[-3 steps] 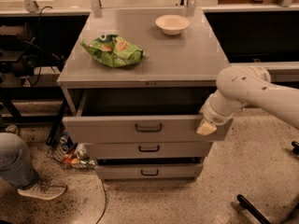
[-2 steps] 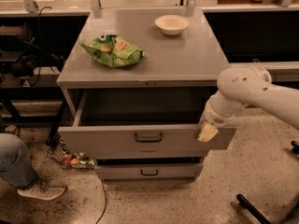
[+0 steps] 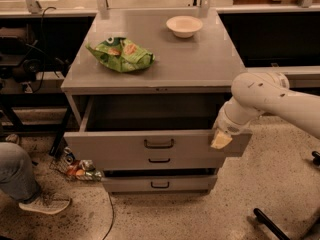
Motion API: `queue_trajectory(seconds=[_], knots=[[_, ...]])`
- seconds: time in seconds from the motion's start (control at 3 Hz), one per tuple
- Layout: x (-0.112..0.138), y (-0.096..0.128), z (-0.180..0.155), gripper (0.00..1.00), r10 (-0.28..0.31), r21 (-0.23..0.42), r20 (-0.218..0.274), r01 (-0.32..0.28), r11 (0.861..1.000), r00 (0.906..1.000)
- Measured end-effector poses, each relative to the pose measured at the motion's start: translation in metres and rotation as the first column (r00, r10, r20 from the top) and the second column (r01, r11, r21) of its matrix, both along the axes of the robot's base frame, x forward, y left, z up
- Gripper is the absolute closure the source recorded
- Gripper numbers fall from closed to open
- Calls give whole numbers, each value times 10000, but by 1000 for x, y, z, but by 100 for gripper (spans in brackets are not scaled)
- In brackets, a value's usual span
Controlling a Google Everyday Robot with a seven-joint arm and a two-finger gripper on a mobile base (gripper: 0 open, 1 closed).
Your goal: Open top drawer
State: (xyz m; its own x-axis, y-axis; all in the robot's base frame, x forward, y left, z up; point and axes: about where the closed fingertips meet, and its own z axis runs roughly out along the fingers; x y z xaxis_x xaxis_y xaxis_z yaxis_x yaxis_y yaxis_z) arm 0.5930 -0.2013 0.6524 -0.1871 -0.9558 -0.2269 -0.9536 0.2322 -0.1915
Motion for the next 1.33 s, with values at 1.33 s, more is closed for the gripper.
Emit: queue_trajectory(seconds=[1.33], knots=[[-43, -14, -8, 100, -531, -144, -580, 523, 9985, 9969]])
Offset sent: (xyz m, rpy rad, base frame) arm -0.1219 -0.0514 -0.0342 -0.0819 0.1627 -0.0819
